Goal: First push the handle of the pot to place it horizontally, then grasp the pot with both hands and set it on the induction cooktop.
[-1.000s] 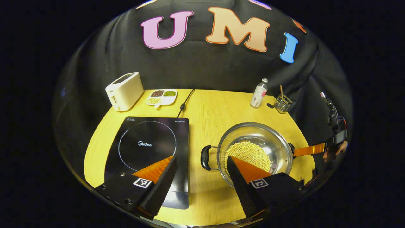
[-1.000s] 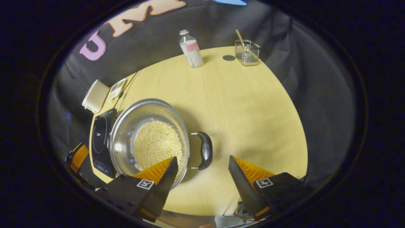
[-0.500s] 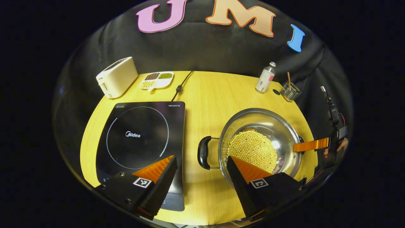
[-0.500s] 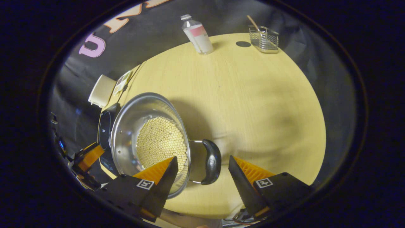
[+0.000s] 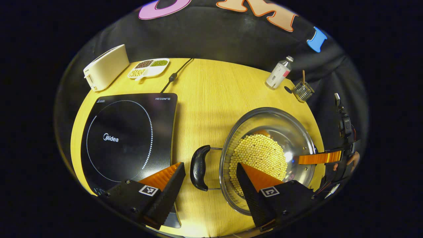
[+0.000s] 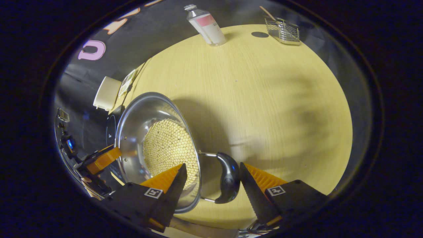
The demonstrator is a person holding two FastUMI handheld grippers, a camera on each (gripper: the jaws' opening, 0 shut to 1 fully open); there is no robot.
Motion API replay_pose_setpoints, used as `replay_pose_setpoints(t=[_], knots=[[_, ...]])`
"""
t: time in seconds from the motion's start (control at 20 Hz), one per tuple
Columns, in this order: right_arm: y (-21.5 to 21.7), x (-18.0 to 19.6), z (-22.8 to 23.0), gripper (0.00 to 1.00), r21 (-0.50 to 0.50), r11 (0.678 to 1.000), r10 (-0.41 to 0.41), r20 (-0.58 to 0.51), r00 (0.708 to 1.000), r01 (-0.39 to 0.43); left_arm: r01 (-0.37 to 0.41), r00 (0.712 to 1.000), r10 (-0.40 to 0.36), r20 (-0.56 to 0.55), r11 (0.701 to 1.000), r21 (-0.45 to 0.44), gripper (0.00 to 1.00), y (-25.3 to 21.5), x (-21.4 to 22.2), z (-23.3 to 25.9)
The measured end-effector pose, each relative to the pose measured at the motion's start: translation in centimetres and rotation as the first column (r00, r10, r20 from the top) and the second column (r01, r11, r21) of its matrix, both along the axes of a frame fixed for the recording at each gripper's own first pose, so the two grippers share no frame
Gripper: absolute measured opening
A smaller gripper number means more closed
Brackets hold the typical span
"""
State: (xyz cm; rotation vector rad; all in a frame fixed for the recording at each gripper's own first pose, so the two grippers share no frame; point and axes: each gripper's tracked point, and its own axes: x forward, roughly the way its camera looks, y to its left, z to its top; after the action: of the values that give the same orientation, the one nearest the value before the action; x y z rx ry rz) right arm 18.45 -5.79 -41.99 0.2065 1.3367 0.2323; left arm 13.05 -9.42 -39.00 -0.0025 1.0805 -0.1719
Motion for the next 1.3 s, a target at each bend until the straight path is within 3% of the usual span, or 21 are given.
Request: replay_pose_setpoints(t=[0.2, 0.25, 0.3, 0.35, 0.5, 0.55, 0.65, 0.7, 1.1, 1.15, 1.3], knots=[[0.3, 0.1, -0.9, 0.97, 0.019, 1.0, 0.001, -0.02, 1.0, 0.0, -0.015, 0.998, 0.013, -0.057, 1.0, -0.026, 0.93, -0.6, 0.3, -1.7], [0.3, 0.1, -1.0, 0.97, 0.029, 1.0, -0.007, -0.03, 1.0, 0.008, -0.021, 0.997, 0.019, -0.068, 0.999, -0.028, 0.99, -0.7, 0.3, -2.0], [0.4, 0.0, -1.2, 0.97, 0.045, 0.999, -0.017, -0.037, 0.999, 0.019, -0.025, 0.997, 0.023, -0.077, 0.999, -0.031, 0.93, -0.8, 0.3, -2.3], [0.4, 0.0, -1.3, 0.82, 0.055, 0.998, -0.03, -0.045, 0.999, 0.032, -0.028, 0.996, 0.025, -0.084, 0.999, -0.039, 0.93, -1.1, 0.4, -2.6], [0.1, -0.1, -1.7, 0.63, 0.065, 0.996, -0.053, -0.062, 0.997, 0.057, -0.033, 0.994, 0.032, -0.103, 0.999, -0.006, 0.87, -0.4, 0.4, -3.5], [0.0, -0.1, -1.9, 0.49, 0.064, 0.996, -0.061, -0.075, 0.995, 0.066, -0.04, 0.994, 0.041, -0.103, 0.999, 0.006, 0.83, 0.1, 0.6, -3.8], [0.2, -0.1, -1.8, 0.53, 0.082, 0.993, -0.08, -0.085, 0.993, 0.087, -0.061, 0.99, 0.059, -0.127, 0.998, -0.014, 0.66, 0.3, 0.1, -3.5], [0.1, -0.2, -1.7, 0.57, 0.076, 0.993, -0.081, -0.069, 0.994, 0.086, -0.068, 0.991, 0.064, -0.119, 0.997, -0.026, 0.67, 0.2, 0.4, -4.0], [-0.9, -1.4, -1.2, 0.57, 0.037, 0.998, -0.048, -0.04, 0.998, 0.05, -0.08, 0.983, 0.073, -0.169, 0.996, -0.035, 0.61, -0.6, -2.0, -3.9], [-1.3, -1.9, -1.0, 0.52, 0.032, 0.998, -0.045, -0.039, 0.998, 0.046, -0.075, 0.982, 0.068, -0.176, 0.997, -0.033, 0.61, -0.8, -2.5, -3.6], [-1.7, -3.4, -0.3, 0.52, 0.027, 0.999, -0.041, -0.042, 0.998, 0.042, -0.061, 0.982, 0.055, -0.178, 0.998, -0.026, 0.61, -0.9, -4.0, -2.7]])
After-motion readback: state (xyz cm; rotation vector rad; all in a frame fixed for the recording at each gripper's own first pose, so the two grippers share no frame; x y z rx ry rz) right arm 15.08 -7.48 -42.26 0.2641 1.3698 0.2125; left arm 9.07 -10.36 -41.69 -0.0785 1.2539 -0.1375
